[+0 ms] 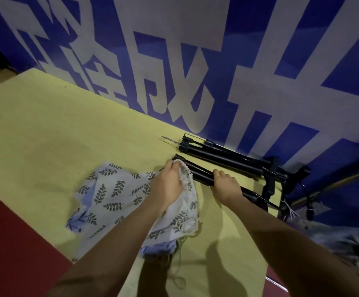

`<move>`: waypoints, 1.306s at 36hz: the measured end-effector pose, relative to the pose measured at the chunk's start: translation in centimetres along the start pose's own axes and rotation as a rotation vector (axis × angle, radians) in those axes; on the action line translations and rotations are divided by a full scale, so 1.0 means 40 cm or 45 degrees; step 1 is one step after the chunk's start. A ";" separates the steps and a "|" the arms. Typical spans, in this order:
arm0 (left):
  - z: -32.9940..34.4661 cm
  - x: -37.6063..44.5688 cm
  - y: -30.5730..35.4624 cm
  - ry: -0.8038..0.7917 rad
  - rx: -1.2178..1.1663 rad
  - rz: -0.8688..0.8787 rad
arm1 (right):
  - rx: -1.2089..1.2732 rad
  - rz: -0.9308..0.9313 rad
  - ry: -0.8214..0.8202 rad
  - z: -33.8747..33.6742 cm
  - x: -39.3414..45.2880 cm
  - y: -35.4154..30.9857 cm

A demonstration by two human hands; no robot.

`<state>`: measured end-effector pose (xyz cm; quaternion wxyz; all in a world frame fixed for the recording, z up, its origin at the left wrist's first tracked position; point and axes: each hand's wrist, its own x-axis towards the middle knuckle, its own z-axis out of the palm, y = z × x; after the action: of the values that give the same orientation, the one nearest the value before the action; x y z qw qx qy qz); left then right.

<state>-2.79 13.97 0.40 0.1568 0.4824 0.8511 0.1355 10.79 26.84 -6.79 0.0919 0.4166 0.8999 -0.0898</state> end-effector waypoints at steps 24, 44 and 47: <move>-0.044 -0.106 0.021 0.046 -0.128 0.097 | 0.226 0.068 0.316 -0.165 -0.192 0.004; -0.123 -0.203 0.045 0.036 -0.289 0.111 | 0.633 0.087 0.436 -0.242 -0.413 0.005; -0.140 -0.205 0.042 -0.019 -0.288 0.138 | 0.544 0.053 0.363 -0.245 -0.427 0.007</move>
<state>0.29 7.27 7.28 0.2088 0.5078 0.8020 0.2353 20.98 16.81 6.75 -0.1241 0.4534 0.8557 -0.2165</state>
